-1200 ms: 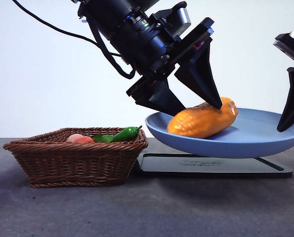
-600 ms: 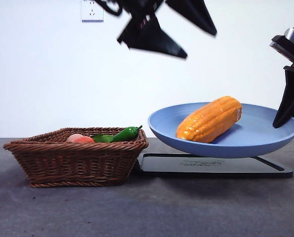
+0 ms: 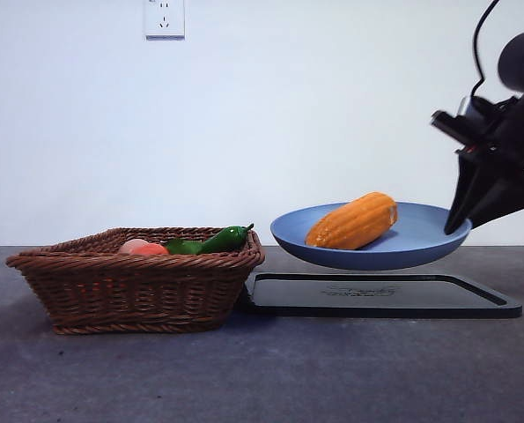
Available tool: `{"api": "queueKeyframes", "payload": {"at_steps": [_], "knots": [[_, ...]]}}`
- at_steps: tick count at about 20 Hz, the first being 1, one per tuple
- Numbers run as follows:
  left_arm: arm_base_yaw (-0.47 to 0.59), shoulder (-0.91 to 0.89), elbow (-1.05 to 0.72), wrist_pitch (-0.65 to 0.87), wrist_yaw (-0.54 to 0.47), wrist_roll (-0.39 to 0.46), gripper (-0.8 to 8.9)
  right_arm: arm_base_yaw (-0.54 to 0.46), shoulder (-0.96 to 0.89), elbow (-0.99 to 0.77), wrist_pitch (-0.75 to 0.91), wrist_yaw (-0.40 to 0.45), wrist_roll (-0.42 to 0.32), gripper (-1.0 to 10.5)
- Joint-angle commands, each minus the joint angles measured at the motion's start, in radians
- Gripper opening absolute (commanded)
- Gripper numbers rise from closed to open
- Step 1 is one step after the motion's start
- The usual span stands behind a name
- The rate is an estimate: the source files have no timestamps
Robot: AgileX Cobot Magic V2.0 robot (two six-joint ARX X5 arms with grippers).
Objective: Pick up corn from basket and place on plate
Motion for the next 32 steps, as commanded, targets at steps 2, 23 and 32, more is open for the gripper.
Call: {"api": "queueKeyframes", "payload": {"at_steps": [2,23,32], "knots": [[-0.008,-0.021,0.015,-0.005,0.0,-0.021,3.29,0.0,0.108,0.085,-0.004,-0.002,0.017,0.0],[-0.008,-0.048,0.015,-0.085,-0.001,-0.027,3.29,-0.034,0.097,0.103,-0.052,0.001,-0.036,2.0],[-0.008,-0.048,0.015,-0.097,-0.001,-0.027,3.25,0.043,-0.415,0.101,-0.388,-0.003,-0.197,2.0]]}}
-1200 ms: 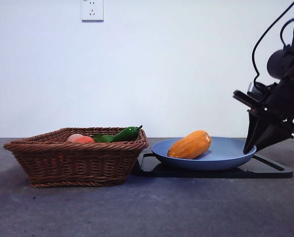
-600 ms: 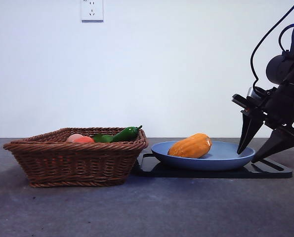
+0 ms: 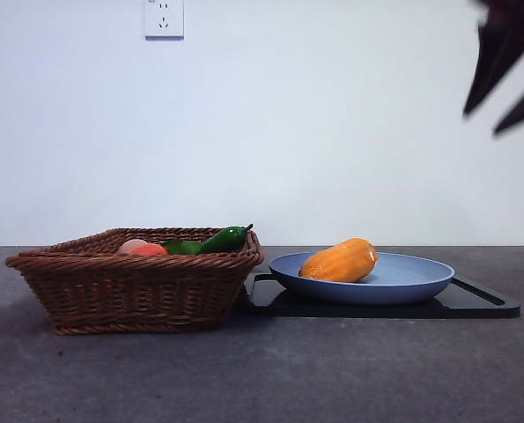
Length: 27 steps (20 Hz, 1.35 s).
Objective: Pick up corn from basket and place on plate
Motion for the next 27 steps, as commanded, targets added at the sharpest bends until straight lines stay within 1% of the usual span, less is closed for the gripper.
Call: {"api": "queueKeyframes", "payload": {"at_steps": [1,4,6,8,10,11,13,16,20,27], "knots": [[-0.008,0.005,0.015,-0.009,-0.001,-0.002,3.25,0.055,-0.09,0.018,-0.066,-0.002,-0.052,2.0],[-0.008,0.005,0.015,-0.042,-0.01,-0.002,3.25,0.143,-0.236,-0.017,-0.119,0.003,-0.053,2.0],[-0.008,0.005,0.015,-0.064,-0.043,-0.002,3.25,0.199,-0.32,-0.074,-0.121,0.01,-0.043,2.0],[-0.008,0.005,0.015,-0.084,-0.075,-0.002,3.24,0.245,-0.391,-0.138,-0.122,0.057,-0.018,2.0],[-0.008,0.005,0.015,-0.095,-0.084,-0.002,3.13,0.272,-0.447,-0.198,-0.116,0.103,-0.008,1.8],[-0.008,0.005,0.015,-0.098,-0.084,-0.002,2.9,0.276,-0.468,-0.225,-0.11,0.119,-0.002,1.7],[-0.008,0.005,0.015,-0.106,-0.084,-0.001,2.12,0.276,-0.502,-0.27,-0.094,0.125,0.0,1.3],[-0.008,0.005,0.015,-0.121,-0.084,0.005,0.14,0.276,-0.525,-0.305,-0.082,0.125,-0.004,0.0],[-0.008,0.005,0.015,-0.121,-0.084,0.005,0.08,0.276,-0.524,-0.309,-0.046,0.126,0.008,0.0],[-0.008,0.005,0.015,-0.111,-0.084,0.005,0.08,0.276,-0.525,-0.309,0.057,0.126,0.003,0.0]]}}
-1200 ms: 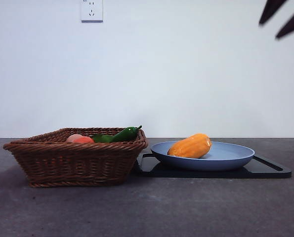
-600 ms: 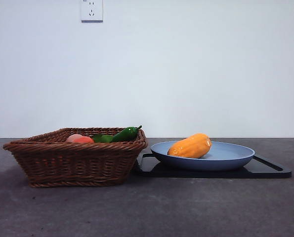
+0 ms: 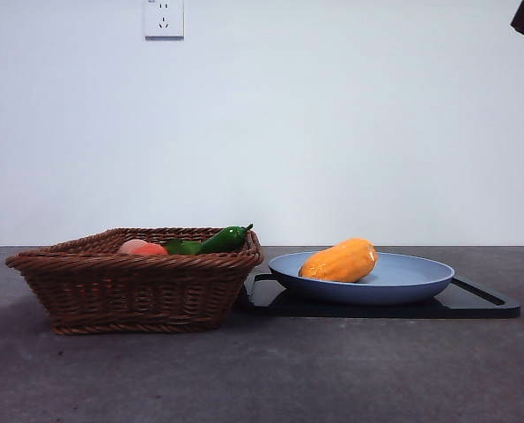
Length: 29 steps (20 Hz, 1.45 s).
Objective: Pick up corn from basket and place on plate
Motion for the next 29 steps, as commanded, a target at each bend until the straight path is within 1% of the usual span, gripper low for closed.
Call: {"api": "queueKeyframes", "payload": {"at_steps": [1,5,7,9,11,12,17,20,24,29], "knots": [[-0.008,0.006,0.015,0.007,-0.004,0.004,0.08,0.004,0.005,0.005,0.034,0.0,0.009,0.0],[-0.007,0.006,0.015,0.019,-0.005,0.011,0.08,0.004,0.005,0.005,0.068,0.001,0.009,0.0],[0.032,-0.018,0.015,0.009,-0.02,0.132,0.08,0.004,0.005,0.005,0.094,0.001,0.009,0.0],[0.099,-0.064,0.01,0.021,-0.05,0.182,0.08,0.004,0.005,0.005,0.111,0.0,0.009,0.0],[0.191,-0.144,-0.02,0.044,-0.052,0.237,0.08,0.004,0.005,0.005,0.116,0.0,0.009,0.0],[0.239,-0.189,-0.053,0.077,-0.052,0.245,0.08,0.004,0.005,0.005,0.121,0.0,0.009,0.0],[0.525,-0.509,-0.373,0.37,-0.053,0.244,0.08,0.004,0.005,0.005,0.157,0.001,0.009,0.0],[0.672,-0.705,-0.576,0.468,-0.091,0.235,0.08,0.004,0.005,0.005,0.157,0.0,0.009,0.0],[0.771,-0.903,-0.789,0.476,-0.105,0.223,0.08,0.004,0.005,0.005,0.157,0.001,0.009,0.0],[0.807,-1.085,-1.01,0.476,-0.105,0.156,0.08,0.004,0.005,0.005,0.157,0.001,0.009,0.0]]}}
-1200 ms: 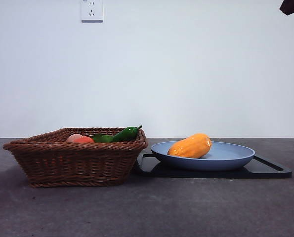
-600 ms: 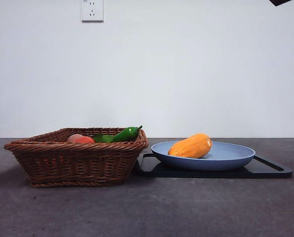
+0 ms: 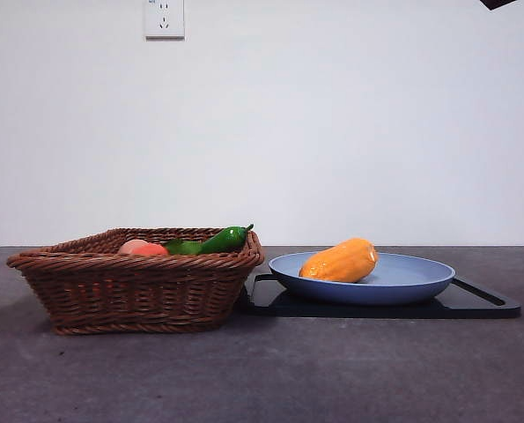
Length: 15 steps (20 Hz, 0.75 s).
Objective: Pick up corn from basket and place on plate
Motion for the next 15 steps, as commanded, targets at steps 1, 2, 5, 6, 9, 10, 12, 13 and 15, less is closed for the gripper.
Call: {"api": "queueKeyframes", "payload": {"at_steps": [1,2,5,6,9,10,12,13,15], "knots": [[0.006,-0.056,-0.081,0.009,-0.003,-0.034,0.08,0.004,0.005,0.005,0.01,0.0,0.009,0.0],[0.006,-0.076,-0.108,0.007,-0.003,-0.045,0.08,0.004,0.005,0.005,0.01,0.0,0.009,0.0],[0.006,-0.127,-0.174,0.004,-0.003,-0.058,0.08,0.004,0.005,0.005,0.01,0.001,0.009,0.0],[0.006,-0.14,-0.19,0.004,-0.003,-0.058,0.08,0.004,0.005,0.005,0.01,0.0,0.009,0.0],[0.006,-0.148,-0.23,-0.001,-0.003,-0.063,0.08,0.004,0.005,0.005,0.01,0.0,0.009,0.0],[0.006,-0.148,-0.239,-0.008,-0.003,-0.069,0.08,0.004,0.005,0.005,0.01,0.0,0.009,0.0],[0.006,-0.148,-0.259,-0.021,-0.003,-0.083,0.08,0.004,0.005,0.005,0.01,0.0,0.009,0.0],[0.006,-0.148,-0.263,-0.031,-0.003,-0.086,0.08,0.004,0.005,0.005,0.01,0.001,0.009,0.0],[0.006,-0.148,-0.263,-0.026,-0.002,-0.11,0.08,0.004,0.005,0.005,0.01,0.0,0.009,0.0]]}}
